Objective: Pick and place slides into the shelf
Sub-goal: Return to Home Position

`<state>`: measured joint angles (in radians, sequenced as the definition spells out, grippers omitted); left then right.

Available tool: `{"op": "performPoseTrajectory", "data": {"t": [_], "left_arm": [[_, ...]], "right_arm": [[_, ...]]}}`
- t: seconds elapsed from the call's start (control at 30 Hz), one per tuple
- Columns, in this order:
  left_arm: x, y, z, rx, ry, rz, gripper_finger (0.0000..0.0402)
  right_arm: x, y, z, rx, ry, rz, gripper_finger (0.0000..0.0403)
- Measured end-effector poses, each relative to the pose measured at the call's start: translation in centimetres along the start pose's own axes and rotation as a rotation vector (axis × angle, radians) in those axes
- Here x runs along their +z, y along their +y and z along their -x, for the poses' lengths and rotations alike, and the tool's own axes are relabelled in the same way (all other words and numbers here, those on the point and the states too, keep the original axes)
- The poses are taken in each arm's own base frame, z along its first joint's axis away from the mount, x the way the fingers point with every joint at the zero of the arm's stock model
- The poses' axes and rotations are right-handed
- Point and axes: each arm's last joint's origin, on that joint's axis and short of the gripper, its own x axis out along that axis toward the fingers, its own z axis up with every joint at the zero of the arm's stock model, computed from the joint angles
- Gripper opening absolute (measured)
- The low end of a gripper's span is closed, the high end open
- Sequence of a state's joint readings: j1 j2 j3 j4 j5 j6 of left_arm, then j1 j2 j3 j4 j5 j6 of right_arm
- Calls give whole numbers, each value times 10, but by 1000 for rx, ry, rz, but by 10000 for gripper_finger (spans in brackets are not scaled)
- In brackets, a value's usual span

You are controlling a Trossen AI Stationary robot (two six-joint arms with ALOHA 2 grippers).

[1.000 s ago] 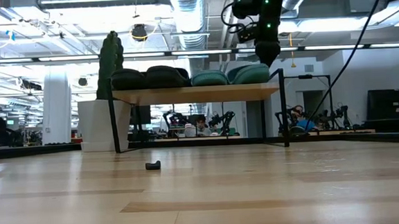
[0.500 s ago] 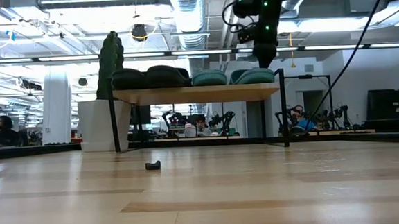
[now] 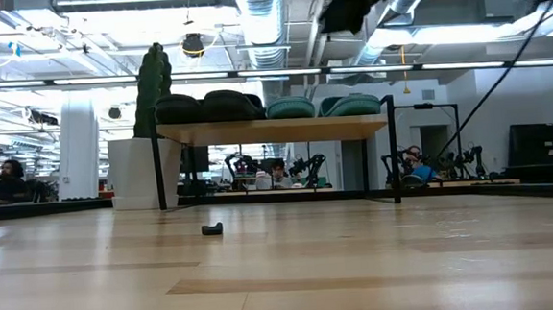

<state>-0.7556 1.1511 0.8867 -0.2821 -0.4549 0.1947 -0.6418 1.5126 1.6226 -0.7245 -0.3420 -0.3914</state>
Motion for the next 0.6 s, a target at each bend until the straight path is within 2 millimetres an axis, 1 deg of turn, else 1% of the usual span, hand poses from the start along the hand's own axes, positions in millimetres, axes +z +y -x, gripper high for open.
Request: {"op": "performPoseTrajectory", "data": {"t": [0.07, 0.1, 0.13, 0.2, 0.3, 0.47, 0.6], "left_arm": [[0, 0, 0, 0, 0, 0, 2], [0, 0, 0, 0, 0, 0, 2], [0, 0, 0, 0, 0, 0, 2], [0, 0, 0, 0, 0, 0, 2], [0, 0, 0, 0, 0, 0, 2], [0, 0, 0, 0, 0, 0, 2], [0, 0, 0, 0, 0, 0, 2]], "right_arm": [[-4, 11, 8, 160, -125, 24, 269], [-9, 18, 10, 236, -172, 34, 269], [-15, 24, 10, 292, -213, 38, 269], [-30, 38, 8, 342, -280, 35, 269], [-57, 61, 3, 321, -359, 3, 269], [-110, 104, -7, 172, -473, -81, 269], [-147, 139, -6, 200, -576, -66, 269]]}}
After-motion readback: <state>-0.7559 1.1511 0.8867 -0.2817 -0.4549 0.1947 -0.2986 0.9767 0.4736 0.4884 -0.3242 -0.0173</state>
